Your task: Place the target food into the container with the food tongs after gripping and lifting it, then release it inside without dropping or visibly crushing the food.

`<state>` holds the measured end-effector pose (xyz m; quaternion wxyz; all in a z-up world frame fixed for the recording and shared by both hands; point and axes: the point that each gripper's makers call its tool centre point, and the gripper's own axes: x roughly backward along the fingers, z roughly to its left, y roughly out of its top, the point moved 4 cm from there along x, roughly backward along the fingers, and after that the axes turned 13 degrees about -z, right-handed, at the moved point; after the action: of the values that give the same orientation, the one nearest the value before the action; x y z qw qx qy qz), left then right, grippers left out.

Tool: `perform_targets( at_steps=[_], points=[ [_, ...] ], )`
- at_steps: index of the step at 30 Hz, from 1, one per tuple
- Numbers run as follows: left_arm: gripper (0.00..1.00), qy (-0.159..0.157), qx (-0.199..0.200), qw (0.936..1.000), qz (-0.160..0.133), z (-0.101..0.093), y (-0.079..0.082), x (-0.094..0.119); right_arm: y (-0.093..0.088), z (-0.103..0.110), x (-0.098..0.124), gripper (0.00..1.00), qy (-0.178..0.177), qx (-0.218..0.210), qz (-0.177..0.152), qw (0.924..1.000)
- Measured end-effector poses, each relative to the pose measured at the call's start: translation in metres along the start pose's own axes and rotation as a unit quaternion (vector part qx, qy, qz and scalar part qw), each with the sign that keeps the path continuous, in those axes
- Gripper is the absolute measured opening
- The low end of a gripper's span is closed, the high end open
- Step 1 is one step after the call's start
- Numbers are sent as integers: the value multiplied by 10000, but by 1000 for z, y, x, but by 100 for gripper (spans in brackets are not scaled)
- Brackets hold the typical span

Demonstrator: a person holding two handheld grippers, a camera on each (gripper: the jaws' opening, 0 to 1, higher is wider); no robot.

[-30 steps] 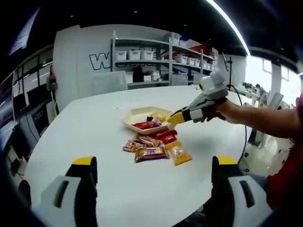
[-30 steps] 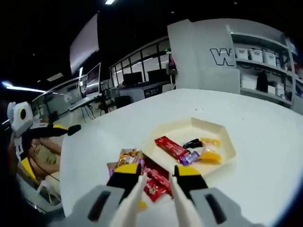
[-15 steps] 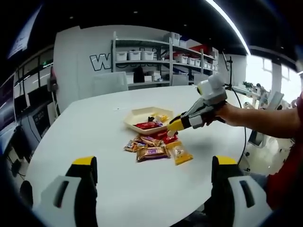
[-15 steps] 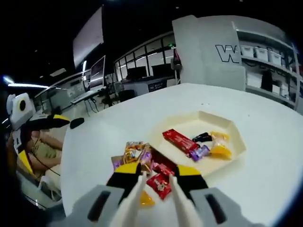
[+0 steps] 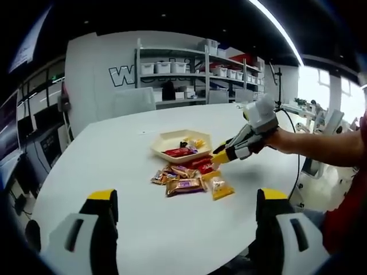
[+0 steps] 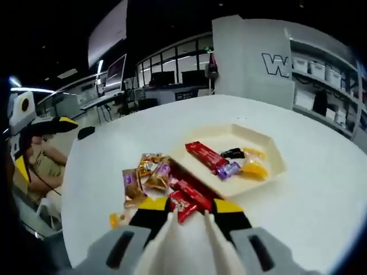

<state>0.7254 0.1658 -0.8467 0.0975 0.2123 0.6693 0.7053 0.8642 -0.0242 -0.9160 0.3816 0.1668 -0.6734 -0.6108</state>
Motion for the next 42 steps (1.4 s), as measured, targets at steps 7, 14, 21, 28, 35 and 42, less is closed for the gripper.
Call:
perform_targets(
  at_steps=[7,14,21,28,35,42],
  points=[
    [98,-7,-34,10000,15,-1,-1,0,-1,-10,5,23,-192,119,29,9997],
    [98,20,-17,10000,10,1,-1,1,-2,-30,15,23,-493,12,-5,9988],
    [98,-28,-41,10000,0,-2,0,-1,-2,-51,27,23,-924,-73,-66,9957],
    [98,-47,-56,10000,8,-4,1,-2,8,-51,28,23,-957,-384,-313,9942],
    [98,-36,-72,10000,24,-4,1,-1,4,-32,14,24,-612,-413,-250,9970],
    [98,-12,-64,10000,54,-2,-1,0,-4,-29,12,24,-546,-433,-157,9974]
  ],
)
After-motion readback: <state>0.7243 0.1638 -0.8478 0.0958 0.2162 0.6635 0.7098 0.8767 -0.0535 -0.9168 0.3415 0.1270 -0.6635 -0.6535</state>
